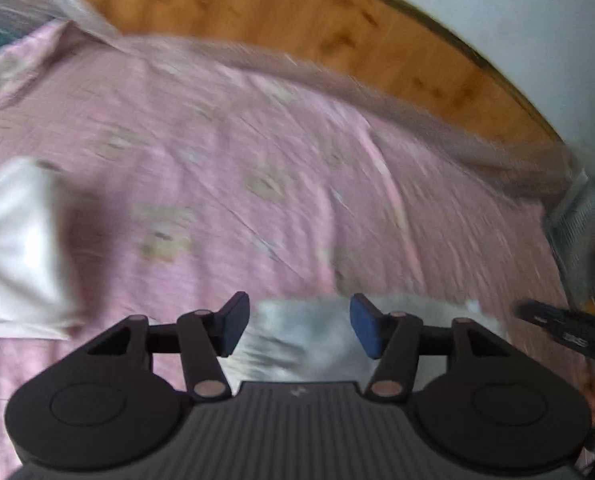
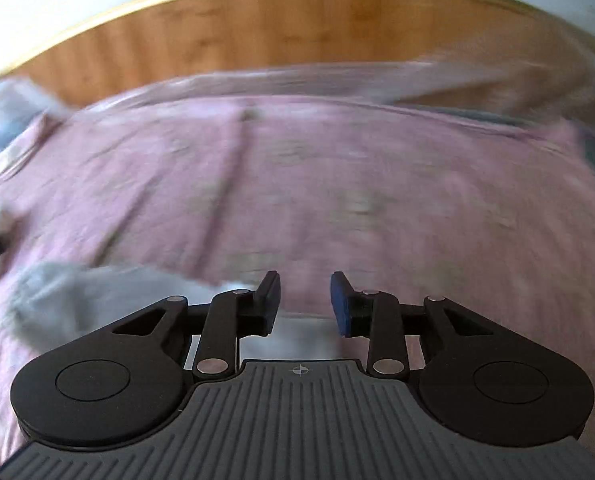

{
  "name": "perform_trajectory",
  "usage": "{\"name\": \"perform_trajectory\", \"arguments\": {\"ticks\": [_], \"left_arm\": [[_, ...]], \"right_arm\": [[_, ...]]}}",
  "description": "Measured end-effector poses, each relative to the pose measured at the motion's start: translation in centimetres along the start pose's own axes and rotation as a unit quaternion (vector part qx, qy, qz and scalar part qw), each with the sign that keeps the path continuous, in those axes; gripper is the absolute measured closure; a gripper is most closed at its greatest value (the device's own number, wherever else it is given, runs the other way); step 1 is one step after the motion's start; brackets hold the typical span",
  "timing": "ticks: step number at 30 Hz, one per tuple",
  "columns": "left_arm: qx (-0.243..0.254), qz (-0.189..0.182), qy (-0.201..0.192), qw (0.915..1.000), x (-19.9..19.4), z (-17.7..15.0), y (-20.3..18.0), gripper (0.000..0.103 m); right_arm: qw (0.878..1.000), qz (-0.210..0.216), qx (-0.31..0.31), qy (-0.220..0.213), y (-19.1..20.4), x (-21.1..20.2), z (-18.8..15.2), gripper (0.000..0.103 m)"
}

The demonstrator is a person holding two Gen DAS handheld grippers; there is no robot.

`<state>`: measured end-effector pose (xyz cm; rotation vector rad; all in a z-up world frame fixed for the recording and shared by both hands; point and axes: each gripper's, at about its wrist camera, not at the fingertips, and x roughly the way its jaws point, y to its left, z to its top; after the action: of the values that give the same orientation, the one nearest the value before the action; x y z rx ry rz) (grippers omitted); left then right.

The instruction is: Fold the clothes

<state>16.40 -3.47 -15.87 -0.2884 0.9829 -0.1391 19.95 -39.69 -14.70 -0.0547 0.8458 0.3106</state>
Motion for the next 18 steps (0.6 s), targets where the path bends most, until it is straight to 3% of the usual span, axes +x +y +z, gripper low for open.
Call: {"name": "perform_trajectory", "arguments": {"ticks": [2, 3, 4, 5, 7, 8, 10, 11, 15, 18], "left_arm": [[0.027, 0.008, 0.024, 0.9993, 1.9, -0.7, -0.5, 0.052], [0.042, 0.02, 0.031, 0.9984, 2.7, -1.2, -0.2, 0.074], [0.043, 0.023, 0.035, 0.9982, 2.9, -1.4, 0.1, 0.083], [0.036, 0.02, 0.036, 0.9985, 2.5, -1.4, 0.5, 0.084], [0.022, 0.015, 0.039, 0.9989, 1.8, -1.3, 1.2, 0.084], [0.013, 0.013, 0.034, 0.9992, 1.0, -1.2, 1.6, 0.081], [-0.006, 0.027, 0.01, 0.9996, -1.2, -1.4, 2.4, 0.031], [-0.017, 0.038, -0.003, 0.9991, -2.1, -1.8, 2.8, 0.025], [-0.06, 0.035, 0.029, 0.9972, -1.0, -2.9, 4.2, 0.025], [-0.05, 0.018, 0.033, 0.998, 0.9, -2.8, 3.6, 0.027]], "right_arm": [[0.999, 0.035, -0.013, 0.036, 1.0, 2.4, -0.6, 0.083], [0.998, 0.033, -0.017, 0.056, 0.9, 3.5, -1.4, 0.086], [0.997, 0.025, -0.02, 0.071, 0.6, 4.1, -2.3, 0.09], [0.997, 0.022, -0.019, 0.076, 0.1, 4.3, -3.1, 0.099], [0.996, 0.035, 0.002, 0.076, -1.0, 3.5, -3.8, 0.103], [0.996, 0.039, 0.018, 0.077, -1.5, 2.8, -3.8, 0.102], [0.996, 0.037, 0.059, 0.058, -2.7, 1.1, -3.5, 0.078], [0.996, 0.031, 0.077, 0.04, -3.3, 0.1, -3.5, 0.065], [0.992, 0.031, 0.117, 0.035, -5.7, 0.2, -3.8, 0.057], [0.992, 0.054, 0.098, 0.052, -6.3, 3.2, -4.2, 0.057]]}}
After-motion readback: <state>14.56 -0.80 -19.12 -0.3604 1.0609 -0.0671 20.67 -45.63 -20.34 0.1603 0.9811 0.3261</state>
